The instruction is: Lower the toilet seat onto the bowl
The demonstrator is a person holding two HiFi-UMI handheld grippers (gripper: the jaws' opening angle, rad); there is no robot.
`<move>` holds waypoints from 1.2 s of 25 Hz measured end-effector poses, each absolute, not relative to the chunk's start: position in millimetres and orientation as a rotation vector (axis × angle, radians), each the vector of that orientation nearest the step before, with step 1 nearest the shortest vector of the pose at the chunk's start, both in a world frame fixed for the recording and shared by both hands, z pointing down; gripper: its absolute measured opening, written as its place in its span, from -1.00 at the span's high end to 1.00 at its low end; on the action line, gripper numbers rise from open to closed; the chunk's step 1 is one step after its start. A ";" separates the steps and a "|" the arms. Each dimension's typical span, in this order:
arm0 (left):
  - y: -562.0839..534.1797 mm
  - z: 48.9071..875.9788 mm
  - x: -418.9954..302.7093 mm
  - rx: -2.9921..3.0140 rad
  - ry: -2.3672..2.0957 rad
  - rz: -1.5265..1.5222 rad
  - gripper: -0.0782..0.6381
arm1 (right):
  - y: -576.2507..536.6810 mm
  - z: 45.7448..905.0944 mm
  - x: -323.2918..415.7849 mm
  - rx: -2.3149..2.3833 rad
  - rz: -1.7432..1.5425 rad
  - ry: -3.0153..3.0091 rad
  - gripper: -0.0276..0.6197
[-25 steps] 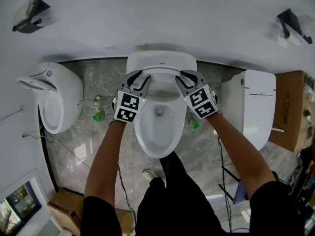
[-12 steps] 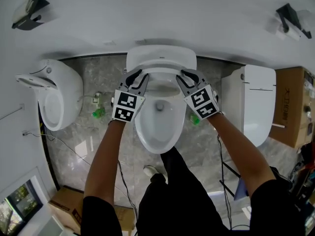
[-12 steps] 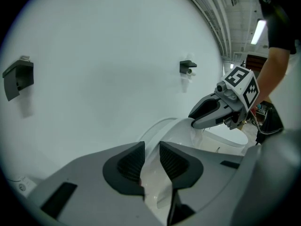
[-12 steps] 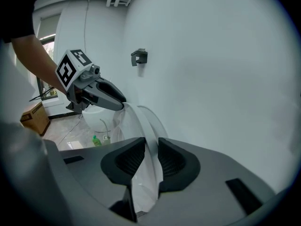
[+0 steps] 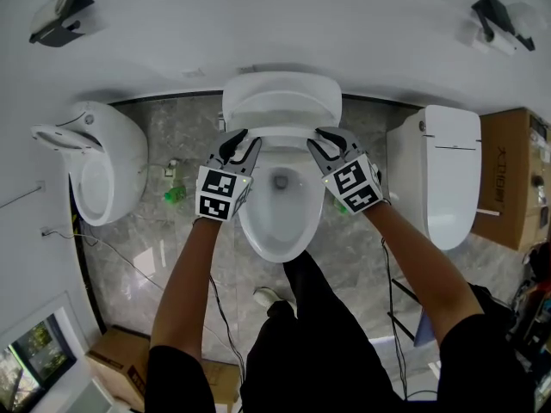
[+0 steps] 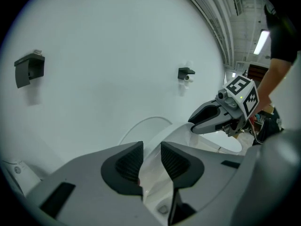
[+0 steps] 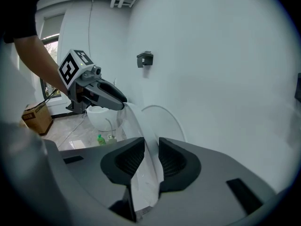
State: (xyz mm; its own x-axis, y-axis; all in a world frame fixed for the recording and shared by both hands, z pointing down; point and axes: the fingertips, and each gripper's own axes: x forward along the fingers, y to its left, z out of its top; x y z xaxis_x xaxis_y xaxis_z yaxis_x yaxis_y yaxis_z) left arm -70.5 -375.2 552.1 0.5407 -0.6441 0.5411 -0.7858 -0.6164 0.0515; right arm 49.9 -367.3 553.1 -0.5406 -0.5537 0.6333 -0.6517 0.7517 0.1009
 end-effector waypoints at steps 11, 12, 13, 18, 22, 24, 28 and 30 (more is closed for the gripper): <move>-315.0 550.1 -73.7 2.469 -1.153 0.690 0.43 | -308.4 550.4 44.5 0.902 0.233 -2.310 0.58; -309.9 550.5 -74.2 2.466 -1.145 0.690 0.43 | -303.5 550.6 43.8 0.896 0.231 -2.313 0.57; -304.7 550.8 -74.8 2.467 -1.138 0.693 0.43 | -298.6 550.8 43.0 0.889 0.227 -2.314 0.57; -277.8 551.8 -76.1 2.467 -1.132 0.715 0.43 | -272.6 552.5 40.1 0.872 0.219 -2.305 0.55; -256.5 555.2 -77.3 2.467 -1.119 0.732 0.42 | -251.7 555.2 38.7 0.853 0.225 -2.297 0.54; -246.4 556.7 -78.2 2.471 -1.110 0.748 0.42 | -241.6 556.8 37.9 0.847 0.225 -2.289 0.54; -224.6 560.9 -80.0 2.475 -1.112 0.771 0.42 | -221.1 562.3 34.7 0.830 0.209 -2.284 0.52; -213.1 563.9 -80.4 2.467 -1.116 0.773 0.42 | -210.2 565.9 33.4 0.816 0.205 -2.284 0.51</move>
